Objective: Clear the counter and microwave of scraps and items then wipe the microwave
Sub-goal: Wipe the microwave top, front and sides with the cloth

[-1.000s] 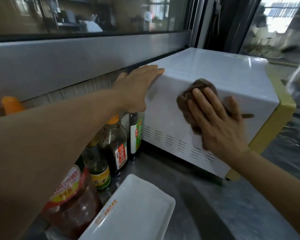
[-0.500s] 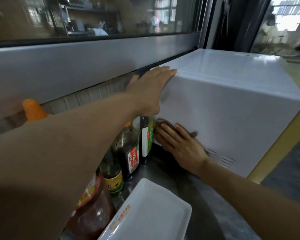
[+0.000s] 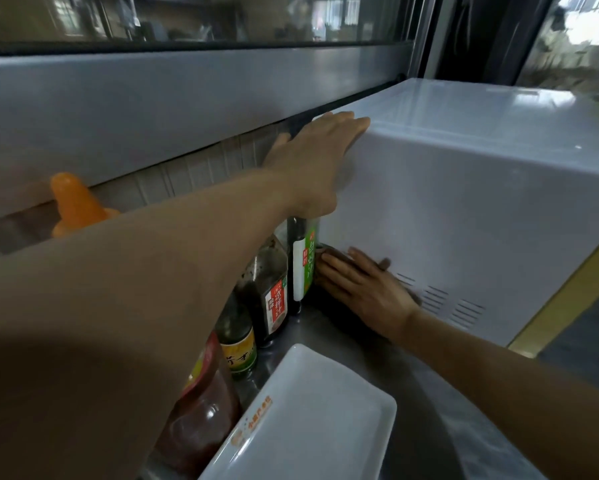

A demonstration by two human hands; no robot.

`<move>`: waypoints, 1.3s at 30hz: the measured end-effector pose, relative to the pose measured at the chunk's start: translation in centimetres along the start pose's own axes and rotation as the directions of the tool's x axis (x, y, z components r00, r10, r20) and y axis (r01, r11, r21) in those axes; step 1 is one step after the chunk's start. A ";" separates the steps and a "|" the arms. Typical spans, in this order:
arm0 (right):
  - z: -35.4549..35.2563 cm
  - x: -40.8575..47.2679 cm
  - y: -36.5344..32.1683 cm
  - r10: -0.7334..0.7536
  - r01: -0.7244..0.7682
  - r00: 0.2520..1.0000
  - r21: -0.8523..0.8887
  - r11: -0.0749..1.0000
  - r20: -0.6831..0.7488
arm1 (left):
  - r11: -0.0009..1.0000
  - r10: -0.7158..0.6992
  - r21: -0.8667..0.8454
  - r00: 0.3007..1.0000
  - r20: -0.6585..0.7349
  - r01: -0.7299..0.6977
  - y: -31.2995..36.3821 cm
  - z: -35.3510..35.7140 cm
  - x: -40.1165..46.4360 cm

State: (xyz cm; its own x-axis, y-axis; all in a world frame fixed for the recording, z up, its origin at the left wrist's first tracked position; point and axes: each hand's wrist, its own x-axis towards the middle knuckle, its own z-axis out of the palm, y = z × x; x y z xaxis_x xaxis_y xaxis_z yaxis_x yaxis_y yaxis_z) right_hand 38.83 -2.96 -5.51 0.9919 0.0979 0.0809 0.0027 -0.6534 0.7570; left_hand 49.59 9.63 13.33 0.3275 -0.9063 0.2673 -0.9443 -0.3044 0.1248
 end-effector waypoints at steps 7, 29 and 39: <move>1.6 -8.5 1.1 0.098 -0.100 0.993 -0.023 0.995 -0.069 | 1.000 0.013 -0.023 1.000 0.022 -0.012 0.0 -0.3 0.1; 2.2 -18.5 2.1 0.102 -0.109 0.989 -0.067 0.992 -0.110 | 0.988 -0.049 0.144 0.998 -0.033 0.053 1.1 -0.4 0.6; 1.0 -11.1 1.4 0.089 -0.090 0.994 -0.009 0.996 -0.067 | 0.990 0.079 0.127 0.987 -0.137 -0.062 6.5 1.9 -0.4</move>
State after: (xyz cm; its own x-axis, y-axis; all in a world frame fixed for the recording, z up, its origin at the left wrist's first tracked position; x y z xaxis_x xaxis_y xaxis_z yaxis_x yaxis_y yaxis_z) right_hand 27.94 -5.68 -6.00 0.9773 0.0894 0.1919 -0.0880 -0.6526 0.7525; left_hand 43.26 7.48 12.18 0.2530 -0.8787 0.4049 -0.9591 -0.2826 -0.0140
